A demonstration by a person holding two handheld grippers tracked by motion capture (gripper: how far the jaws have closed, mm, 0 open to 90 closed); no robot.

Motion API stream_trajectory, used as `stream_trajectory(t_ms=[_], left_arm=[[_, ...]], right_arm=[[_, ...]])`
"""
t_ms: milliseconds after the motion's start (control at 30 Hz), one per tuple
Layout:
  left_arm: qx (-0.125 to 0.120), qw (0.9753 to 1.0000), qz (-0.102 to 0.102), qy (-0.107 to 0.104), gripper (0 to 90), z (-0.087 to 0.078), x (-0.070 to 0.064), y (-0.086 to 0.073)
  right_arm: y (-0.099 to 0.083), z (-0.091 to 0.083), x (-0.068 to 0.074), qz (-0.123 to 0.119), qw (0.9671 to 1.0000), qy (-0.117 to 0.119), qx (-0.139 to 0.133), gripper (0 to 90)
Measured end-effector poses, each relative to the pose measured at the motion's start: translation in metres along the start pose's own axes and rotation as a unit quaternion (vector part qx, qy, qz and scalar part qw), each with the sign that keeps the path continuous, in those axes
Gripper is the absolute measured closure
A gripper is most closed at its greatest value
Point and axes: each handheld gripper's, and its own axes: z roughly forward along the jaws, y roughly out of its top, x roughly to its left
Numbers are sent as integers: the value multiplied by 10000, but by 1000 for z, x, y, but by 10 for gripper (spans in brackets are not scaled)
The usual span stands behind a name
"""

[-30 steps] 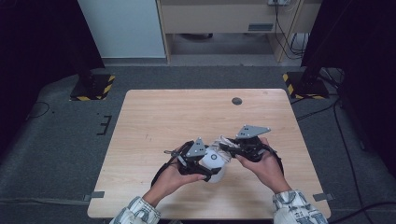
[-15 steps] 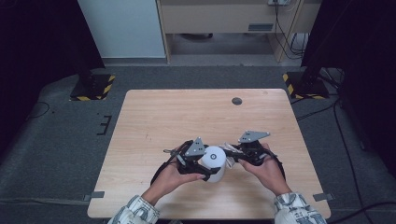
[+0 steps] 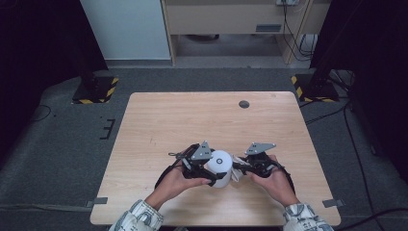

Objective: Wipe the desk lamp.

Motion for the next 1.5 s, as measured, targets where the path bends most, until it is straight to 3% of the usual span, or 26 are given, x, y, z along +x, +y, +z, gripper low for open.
stream_trajectory(t_ms=[133, 200, 533, 667, 933, 1067, 1333, 1433, 1500], left_arm=[[-6, 10000, -2, -11, 86, 0, 1, 0], [-13, 10000, -9, -12, 86, 0, 1, 0], [13, 10000, 30, -24, 85, 0, 2, 0], [8, 10000, 27, -17, 85, 0, 1, 0], [35, 10000, 48, -25, 85, 1, 2, 0], [33, 10000, 54, -33, 85, 1, 2, 0], [46, 10000, 64, -43, 85, 1, 2, 0], [45, 10000, 71, -40, 85, 1, 2, 0], [54, 9999, 87, -48, 85, 0, 3, 0]], right_arm=[[14, -18, 0, 37, 9990, 13, -446, 710], [18, -23, 2, 10, 9987, 3, -515, 709], [2, 4, 3, -77, 9999, -81, 33, 709], [0, 5, 3, -97, 9999, -84, 115, 709], [21, -29, 7, -37, 9979, -50, -647, 709], [20, -24, 8, -85, 9984, -63, -553, 709], [3, 8, 3, -72, 9999, -110, 45, 709], [4, 8, 2, -78, 9999, -107, 61, 709], [9, 3, 3, -82, 9999, -122, -75, 709]])
